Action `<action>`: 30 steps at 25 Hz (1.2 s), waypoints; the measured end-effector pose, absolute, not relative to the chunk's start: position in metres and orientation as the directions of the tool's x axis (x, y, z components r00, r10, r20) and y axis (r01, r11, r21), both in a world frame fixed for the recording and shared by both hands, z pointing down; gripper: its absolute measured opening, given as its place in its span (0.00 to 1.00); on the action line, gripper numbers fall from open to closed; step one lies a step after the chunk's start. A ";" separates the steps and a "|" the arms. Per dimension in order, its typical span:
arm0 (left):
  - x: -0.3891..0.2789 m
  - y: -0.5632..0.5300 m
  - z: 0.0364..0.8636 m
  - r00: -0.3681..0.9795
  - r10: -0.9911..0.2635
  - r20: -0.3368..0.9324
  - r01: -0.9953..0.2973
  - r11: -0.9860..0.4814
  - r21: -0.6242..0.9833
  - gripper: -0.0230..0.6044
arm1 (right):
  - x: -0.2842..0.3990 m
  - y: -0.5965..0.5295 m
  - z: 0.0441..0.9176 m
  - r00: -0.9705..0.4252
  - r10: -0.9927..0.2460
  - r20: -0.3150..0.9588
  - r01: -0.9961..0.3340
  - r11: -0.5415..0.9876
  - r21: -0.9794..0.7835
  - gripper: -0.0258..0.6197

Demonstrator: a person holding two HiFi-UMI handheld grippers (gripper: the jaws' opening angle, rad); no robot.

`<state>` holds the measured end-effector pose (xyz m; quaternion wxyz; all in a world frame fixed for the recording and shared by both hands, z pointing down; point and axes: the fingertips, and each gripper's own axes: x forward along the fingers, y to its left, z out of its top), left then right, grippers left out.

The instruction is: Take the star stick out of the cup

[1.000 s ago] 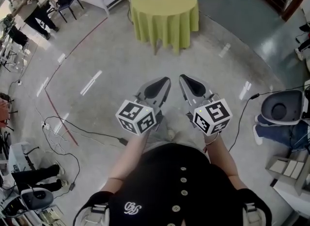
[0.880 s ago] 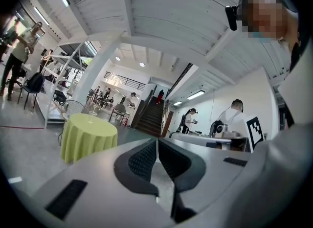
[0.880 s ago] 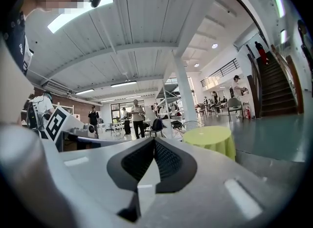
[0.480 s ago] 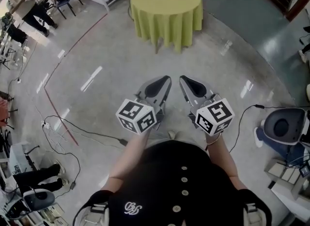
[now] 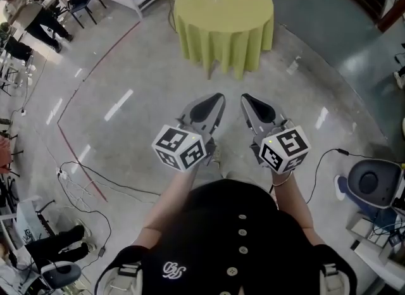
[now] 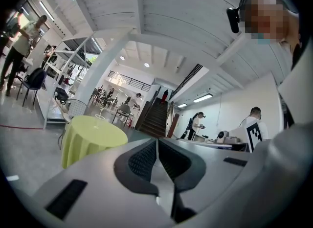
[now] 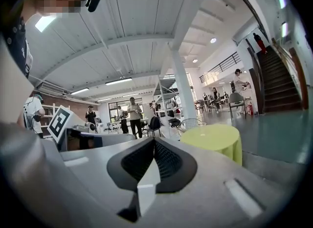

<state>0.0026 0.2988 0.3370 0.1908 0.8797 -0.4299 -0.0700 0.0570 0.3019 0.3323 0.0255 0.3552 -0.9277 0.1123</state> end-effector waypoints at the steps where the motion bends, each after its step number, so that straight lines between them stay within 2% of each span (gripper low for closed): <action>1: -0.003 0.288 0.336 0.622 -0.782 0.040 -0.729 -0.560 0.393 0.07 | 0.052 0.292 0.331 -0.742 -0.658 0.127 -0.669 0.719 -0.188 0.04; 12: -0.043 0.197 0.335 0.672 -0.739 0.046 -0.693 -0.606 0.391 0.07 | 0.010 0.203 0.327 -0.691 -0.713 0.118 -0.721 0.667 -0.186 0.04; 30: -0.056 0.117 0.349 0.683 -0.728 0.062 -0.680 -0.603 0.417 0.07 | -0.001 0.123 0.342 -0.690 -0.712 0.132 -0.721 0.658 -0.219 0.04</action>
